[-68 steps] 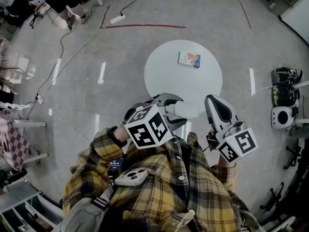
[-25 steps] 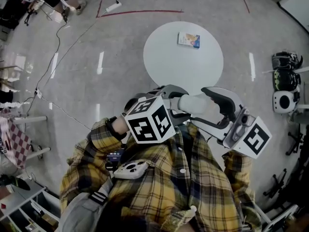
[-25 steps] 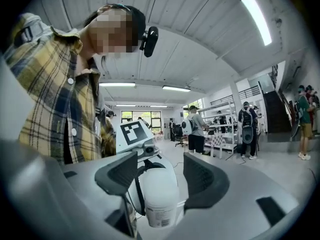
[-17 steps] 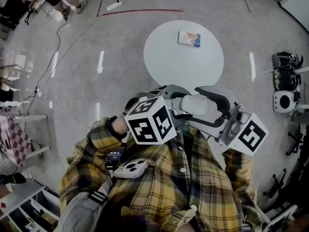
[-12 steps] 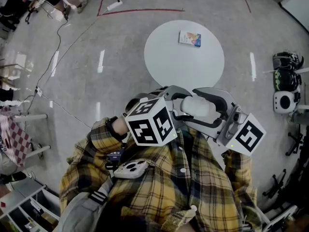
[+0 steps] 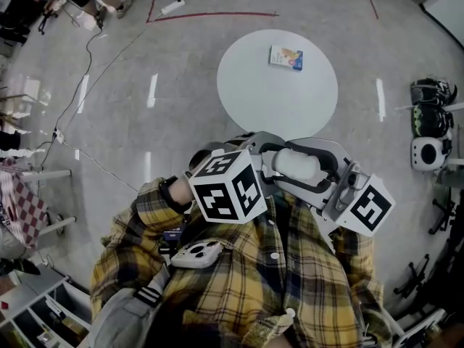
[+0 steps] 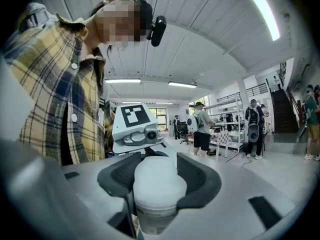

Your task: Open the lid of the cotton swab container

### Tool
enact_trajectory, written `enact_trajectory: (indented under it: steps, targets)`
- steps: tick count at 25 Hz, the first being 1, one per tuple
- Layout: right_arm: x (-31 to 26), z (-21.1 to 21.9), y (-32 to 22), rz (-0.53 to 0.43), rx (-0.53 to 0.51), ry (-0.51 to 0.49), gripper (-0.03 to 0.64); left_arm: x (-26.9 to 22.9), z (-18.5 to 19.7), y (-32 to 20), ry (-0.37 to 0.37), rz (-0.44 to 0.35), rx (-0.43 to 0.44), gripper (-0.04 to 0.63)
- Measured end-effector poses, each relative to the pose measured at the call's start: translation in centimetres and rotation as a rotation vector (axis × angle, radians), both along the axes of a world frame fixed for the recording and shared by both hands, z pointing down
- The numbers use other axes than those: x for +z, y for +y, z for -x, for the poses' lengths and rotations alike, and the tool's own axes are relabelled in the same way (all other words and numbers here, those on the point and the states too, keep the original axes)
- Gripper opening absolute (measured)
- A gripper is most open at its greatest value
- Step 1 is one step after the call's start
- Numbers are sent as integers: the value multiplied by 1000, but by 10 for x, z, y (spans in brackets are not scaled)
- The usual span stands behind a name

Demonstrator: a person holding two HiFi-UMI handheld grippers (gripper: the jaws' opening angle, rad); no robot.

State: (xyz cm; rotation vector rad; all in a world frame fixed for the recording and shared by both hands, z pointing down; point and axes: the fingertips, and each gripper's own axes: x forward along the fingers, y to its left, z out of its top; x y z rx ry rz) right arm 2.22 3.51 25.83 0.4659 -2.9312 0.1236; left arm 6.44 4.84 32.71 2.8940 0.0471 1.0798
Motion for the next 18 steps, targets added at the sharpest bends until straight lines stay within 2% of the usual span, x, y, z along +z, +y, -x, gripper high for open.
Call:
enact_trajectory:
  steps: [5, 10, 13, 18]
  targets:
    - [-1, 1, 5, -32, 14, -11, 225, 0, 1, 4, -11, 1, 13, 252]
    - [5, 2, 9, -28, 3, 31, 221, 5, 0, 8, -27, -7, 31, 250]
    - [9, 0, 13, -10, -7, 53, 219, 8, -2, 12, -36, -5, 40, 249]
    - [11, -2, 12, 48, -1, 30, 218, 10, -3, 14, -35, 21, 44, 247]
